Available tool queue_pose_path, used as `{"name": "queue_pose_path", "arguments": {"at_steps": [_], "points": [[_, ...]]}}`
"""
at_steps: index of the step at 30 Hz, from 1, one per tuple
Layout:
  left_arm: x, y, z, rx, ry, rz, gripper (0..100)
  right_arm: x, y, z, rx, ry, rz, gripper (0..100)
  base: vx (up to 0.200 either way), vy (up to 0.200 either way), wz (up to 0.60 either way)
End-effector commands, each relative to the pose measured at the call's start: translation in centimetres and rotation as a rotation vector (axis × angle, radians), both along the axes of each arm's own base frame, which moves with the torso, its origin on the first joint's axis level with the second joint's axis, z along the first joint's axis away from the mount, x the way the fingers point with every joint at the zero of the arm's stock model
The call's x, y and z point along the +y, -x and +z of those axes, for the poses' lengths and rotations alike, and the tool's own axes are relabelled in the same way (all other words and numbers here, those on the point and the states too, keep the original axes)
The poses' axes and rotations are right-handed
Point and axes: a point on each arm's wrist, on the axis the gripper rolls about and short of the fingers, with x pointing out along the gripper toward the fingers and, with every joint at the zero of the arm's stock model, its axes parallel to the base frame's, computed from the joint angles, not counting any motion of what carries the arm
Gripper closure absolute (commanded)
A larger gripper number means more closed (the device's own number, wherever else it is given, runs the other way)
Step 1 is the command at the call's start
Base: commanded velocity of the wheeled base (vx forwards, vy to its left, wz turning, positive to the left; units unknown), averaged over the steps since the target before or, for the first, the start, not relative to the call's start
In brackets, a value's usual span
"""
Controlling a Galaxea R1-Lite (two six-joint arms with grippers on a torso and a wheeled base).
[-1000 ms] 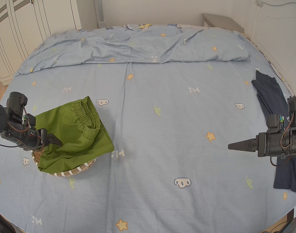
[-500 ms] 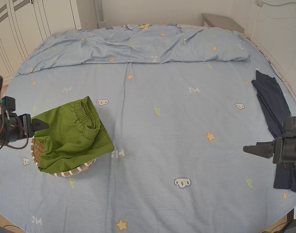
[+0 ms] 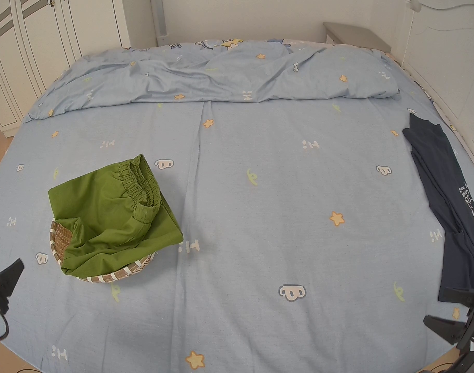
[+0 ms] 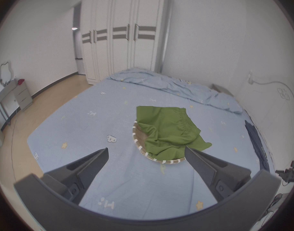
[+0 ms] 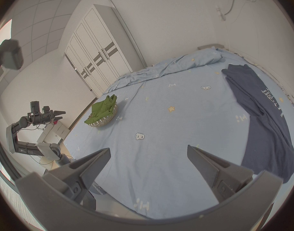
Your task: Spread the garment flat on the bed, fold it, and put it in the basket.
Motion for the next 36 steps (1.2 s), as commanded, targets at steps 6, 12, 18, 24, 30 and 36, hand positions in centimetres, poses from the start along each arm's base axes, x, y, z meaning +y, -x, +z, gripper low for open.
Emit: {"name": "queue_pose_path", "arguments": {"at_steps": [6,12,18,24,30,36], "points": [[0.3,6.8,-8.4,-0.309,0.040,0.092,0,-1.0,5.6,-4.5,-0.205,-0.051,-0.016,0,0.000,0.000,0.00],[0.2,5.3,-11.1,-0.363,0.034,0.014,0,-1.1,5.5,-4.6,-0.242,-0.049,-0.075,0,0.000,0.000,0.00],[-0.2,5.2,-11.3,-0.335,-0.112,-0.191,0,-1.4,5.1,-4.9,-0.279,-0.010,-0.219,0,0.000,0.000,0.00],[-0.3,5.2,-11.3,-0.326,-0.255,-0.230,0,-1.9,4.6,-5.2,-0.371,0.077,-0.474,0,0.000,0.000,0.00],[-0.3,5.2,-11.3,-0.325,-0.272,-0.230,0,-1.5,5.0,-5.5,-0.402,0.133,-0.622,0,0.000,0.000,0.00],[-0.3,5.2,-11.8,-0.276,-0.272,-0.230,0,-1.5,5.3,-5.4,-0.463,0.120,-0.586,0,0.000,0.000,0.00]]}}
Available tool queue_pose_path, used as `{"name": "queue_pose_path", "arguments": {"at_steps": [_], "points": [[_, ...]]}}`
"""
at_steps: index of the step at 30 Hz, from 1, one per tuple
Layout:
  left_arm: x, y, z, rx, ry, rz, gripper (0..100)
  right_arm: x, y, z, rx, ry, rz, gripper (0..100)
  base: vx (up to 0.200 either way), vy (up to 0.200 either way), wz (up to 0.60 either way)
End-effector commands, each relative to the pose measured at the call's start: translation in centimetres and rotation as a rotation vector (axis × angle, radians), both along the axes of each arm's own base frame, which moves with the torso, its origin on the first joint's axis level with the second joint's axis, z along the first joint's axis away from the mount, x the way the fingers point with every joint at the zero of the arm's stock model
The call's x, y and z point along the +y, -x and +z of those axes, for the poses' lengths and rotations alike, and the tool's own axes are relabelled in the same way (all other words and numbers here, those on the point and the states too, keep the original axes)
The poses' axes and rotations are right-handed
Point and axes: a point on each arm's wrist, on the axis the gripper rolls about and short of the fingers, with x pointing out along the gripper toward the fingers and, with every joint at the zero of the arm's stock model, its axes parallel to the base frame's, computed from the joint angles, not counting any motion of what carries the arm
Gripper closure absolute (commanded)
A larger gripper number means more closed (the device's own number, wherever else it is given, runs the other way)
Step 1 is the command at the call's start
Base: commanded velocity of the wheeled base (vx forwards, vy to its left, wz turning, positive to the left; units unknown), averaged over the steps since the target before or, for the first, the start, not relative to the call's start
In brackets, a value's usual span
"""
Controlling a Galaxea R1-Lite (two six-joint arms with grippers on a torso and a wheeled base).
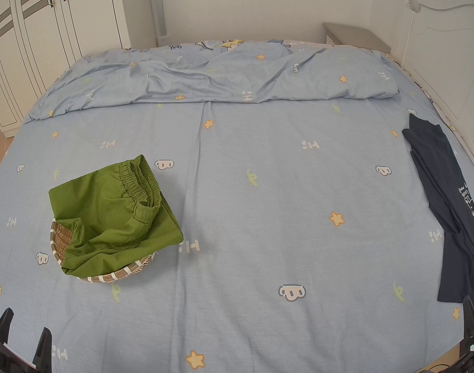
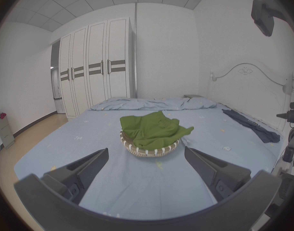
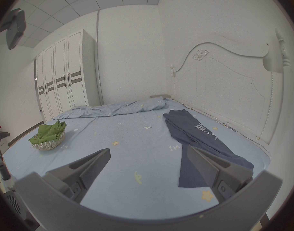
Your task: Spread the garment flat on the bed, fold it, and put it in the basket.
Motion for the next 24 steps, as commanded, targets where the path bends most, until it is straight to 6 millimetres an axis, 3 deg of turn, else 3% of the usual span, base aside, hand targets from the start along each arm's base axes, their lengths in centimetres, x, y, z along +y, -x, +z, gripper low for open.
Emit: {"name": "queue_pose_path", "arguments": {"at_steps": [1,6,24], "points": [[0.01,-0.03,-0.81,0.036,-0.005,0.002,0,0.06,0.27,-0.57,-0.033,0.007,0.010,0,0.000,0.000,0.00],[0.02,-0.03,-0.73,0.029,0.003,0.005,0,0.24,0.25,-1.10,0.021,0.070,0.092,0,0.000,0.000,0.00],[0.00,-0.03,-0.73,0.029,0.007,-0.001,0,0.20,0.26,-0.96,0.004,0.030,0.075,0,0.000,0.000,0.00]]}}
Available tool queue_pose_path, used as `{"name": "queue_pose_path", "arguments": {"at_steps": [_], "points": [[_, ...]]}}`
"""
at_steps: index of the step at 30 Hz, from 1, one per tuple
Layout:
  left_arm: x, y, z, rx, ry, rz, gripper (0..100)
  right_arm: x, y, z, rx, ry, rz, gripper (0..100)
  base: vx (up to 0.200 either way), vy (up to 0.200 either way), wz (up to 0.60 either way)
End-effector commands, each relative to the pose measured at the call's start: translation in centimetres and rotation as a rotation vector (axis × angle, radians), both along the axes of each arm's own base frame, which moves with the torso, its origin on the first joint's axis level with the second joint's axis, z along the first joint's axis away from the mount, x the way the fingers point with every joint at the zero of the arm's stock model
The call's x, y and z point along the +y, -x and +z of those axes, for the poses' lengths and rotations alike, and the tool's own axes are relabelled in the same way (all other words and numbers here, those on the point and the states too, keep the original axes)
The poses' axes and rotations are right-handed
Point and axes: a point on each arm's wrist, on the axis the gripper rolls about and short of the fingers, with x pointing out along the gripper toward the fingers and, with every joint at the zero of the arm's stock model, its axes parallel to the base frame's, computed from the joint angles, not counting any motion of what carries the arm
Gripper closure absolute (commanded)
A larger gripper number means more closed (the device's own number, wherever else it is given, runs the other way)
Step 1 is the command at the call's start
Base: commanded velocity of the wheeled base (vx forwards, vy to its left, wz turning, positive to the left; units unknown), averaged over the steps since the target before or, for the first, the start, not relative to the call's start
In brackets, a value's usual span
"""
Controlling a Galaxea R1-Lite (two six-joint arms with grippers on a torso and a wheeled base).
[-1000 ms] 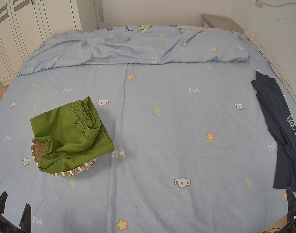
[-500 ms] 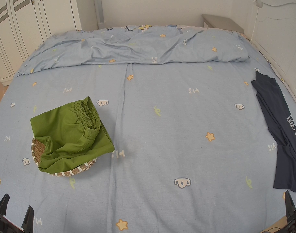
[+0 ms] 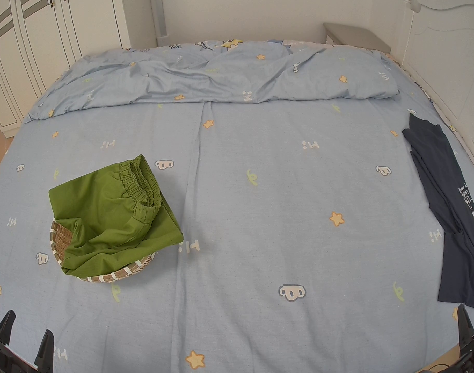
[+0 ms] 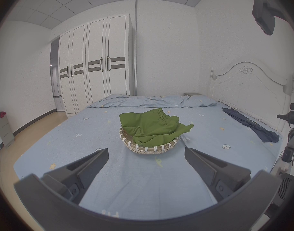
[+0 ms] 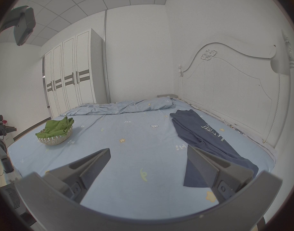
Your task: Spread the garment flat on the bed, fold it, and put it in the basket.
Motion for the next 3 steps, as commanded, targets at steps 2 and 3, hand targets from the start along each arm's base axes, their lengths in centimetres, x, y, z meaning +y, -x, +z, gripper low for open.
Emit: {"name": "queue_pose_path", "arguments": {"at_steps": [2,3], "points": [[0.00,-0.02,-0.47,0.003,0.000,0.001,0,0.00,-0.06,-0.49,0.006,0.000,0.000,0,0.000,0.000,0.00],[0.00,-0.02,-0.47,0.003,0.000,0.001,0,0.00,-0.06,-0.49,0.006,0.000,0.000,0,0.000,0.000,0.00]]}}
